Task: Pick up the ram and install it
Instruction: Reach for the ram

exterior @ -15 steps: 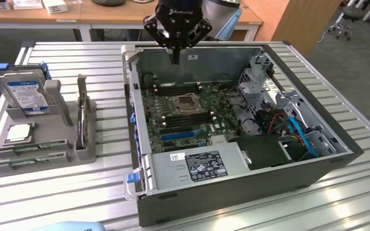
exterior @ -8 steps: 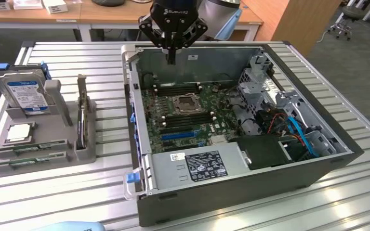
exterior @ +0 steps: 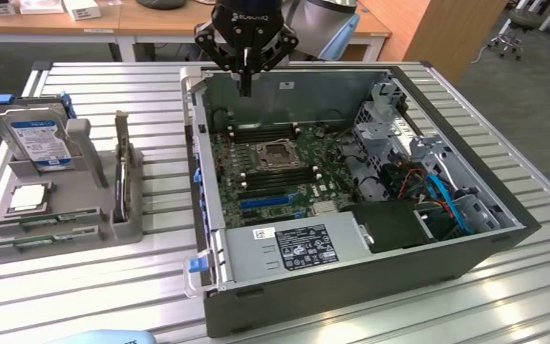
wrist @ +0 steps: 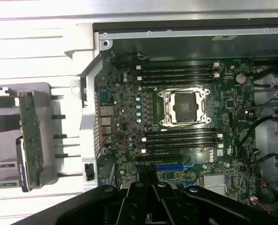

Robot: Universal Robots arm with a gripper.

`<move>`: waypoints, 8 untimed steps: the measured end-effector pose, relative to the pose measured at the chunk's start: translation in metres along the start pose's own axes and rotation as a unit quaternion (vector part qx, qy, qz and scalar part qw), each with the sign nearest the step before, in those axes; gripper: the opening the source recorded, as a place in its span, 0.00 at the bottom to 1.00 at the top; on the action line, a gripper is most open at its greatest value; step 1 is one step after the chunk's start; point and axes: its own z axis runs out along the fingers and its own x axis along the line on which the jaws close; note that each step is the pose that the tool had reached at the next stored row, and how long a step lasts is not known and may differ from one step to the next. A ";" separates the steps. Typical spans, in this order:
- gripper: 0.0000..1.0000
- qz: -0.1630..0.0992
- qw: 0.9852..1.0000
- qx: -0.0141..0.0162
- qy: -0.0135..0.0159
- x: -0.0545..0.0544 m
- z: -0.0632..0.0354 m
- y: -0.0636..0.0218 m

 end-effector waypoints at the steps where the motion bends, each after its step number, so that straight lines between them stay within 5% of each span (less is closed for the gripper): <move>1: 0.10 0.000 1.000 0.000 0.000 0.002 -0.0001 -0.0001; 8: 0.10 0.000 1.000 0.000 0.000 0.016 -0.0004 -0.0012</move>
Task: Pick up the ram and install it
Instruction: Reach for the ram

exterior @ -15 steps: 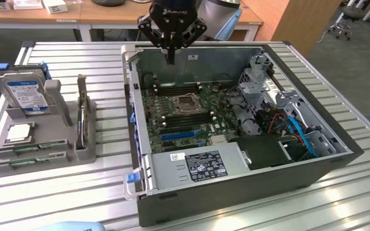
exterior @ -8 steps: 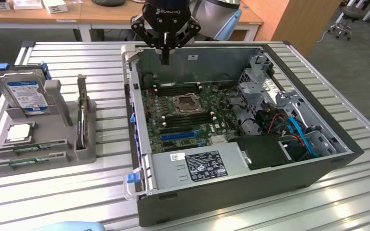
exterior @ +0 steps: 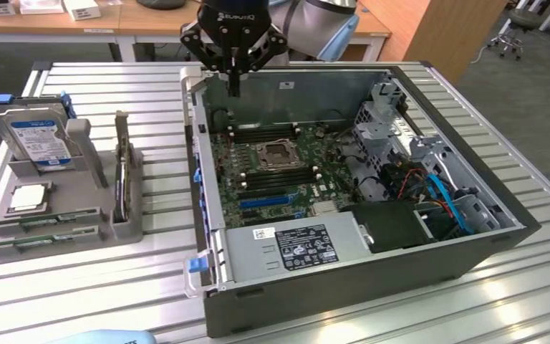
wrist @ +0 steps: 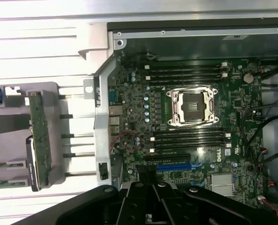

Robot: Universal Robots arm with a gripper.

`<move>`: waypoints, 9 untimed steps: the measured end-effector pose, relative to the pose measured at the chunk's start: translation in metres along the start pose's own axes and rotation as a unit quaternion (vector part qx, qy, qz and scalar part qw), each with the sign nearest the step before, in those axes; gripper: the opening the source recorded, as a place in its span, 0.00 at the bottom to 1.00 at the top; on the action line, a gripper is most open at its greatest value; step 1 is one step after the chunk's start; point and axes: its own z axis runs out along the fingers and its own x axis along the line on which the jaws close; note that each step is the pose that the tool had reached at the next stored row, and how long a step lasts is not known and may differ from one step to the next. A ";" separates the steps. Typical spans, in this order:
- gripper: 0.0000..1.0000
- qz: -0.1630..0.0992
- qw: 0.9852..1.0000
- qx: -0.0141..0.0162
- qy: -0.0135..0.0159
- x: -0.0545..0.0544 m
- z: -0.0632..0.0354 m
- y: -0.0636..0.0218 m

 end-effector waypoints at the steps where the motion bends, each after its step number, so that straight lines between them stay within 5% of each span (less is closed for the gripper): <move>1: 0.10 0.000 1.000 0.000 0.000 0.002 -0.0001 -0.0002; 9: 0.10 0.000 1.000 0.000 0.000 0.024 -0.0006 -0.0016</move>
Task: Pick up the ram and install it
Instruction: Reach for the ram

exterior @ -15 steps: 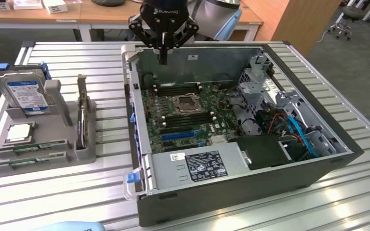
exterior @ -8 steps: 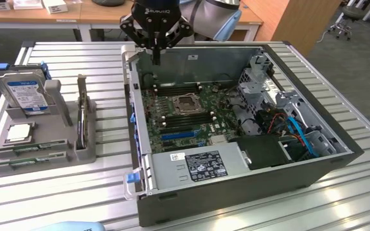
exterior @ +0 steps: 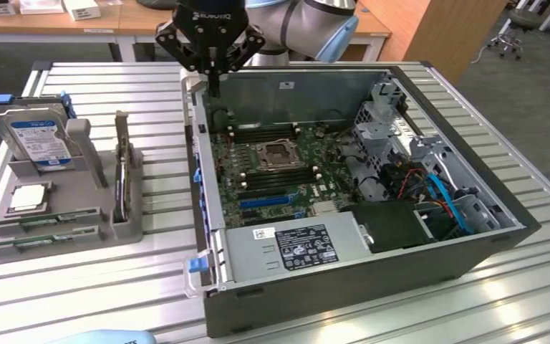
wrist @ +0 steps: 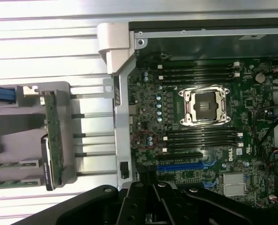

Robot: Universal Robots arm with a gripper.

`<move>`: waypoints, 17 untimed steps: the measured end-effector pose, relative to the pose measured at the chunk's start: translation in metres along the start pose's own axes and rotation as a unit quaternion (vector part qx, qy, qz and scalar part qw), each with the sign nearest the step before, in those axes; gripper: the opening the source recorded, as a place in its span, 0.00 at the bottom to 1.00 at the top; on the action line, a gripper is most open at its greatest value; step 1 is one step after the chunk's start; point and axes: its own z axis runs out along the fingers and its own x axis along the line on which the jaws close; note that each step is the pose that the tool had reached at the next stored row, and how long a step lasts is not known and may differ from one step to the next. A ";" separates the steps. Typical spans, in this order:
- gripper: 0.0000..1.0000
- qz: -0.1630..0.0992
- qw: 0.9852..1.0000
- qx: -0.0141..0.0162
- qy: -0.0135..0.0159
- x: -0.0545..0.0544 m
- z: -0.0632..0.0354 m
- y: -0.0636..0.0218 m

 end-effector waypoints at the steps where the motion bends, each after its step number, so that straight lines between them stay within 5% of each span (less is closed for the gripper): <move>1: 0.10 0.000 1.000 0.000 0.000 0.003 -0.0001 -0.0002; 17: 0.10 0.000 1.000 0.000 0.001 0.050 -0.0010 -0.0026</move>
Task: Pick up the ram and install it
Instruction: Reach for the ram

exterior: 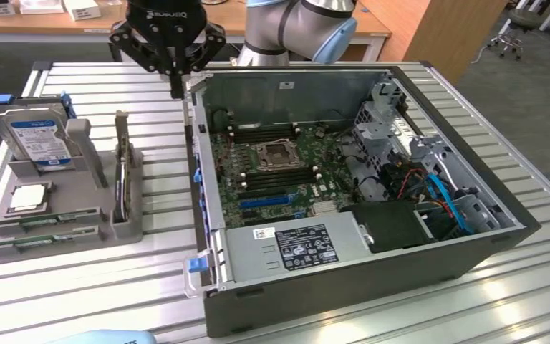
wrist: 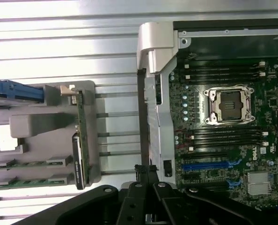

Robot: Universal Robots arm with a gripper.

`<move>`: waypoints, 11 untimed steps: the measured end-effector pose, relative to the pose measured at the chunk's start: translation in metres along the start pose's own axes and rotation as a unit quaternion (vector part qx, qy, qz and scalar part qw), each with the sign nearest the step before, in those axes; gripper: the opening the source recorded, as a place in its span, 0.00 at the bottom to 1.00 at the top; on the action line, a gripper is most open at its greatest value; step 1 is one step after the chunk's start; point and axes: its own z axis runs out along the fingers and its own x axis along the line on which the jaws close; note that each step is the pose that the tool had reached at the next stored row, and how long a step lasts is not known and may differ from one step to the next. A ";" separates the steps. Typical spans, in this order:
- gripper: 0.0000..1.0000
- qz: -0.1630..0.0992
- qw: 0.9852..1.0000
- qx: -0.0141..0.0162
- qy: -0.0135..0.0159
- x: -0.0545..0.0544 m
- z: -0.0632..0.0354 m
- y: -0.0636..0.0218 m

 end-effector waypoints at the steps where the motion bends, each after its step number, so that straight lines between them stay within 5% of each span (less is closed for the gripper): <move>1: 0.10 0.000 1.000 0.000 0.000 0.003 0.0000 -0.0002; 11: 0.10 0.000 1.000 0.000 0.001 0.035 -0.0005 -0.0018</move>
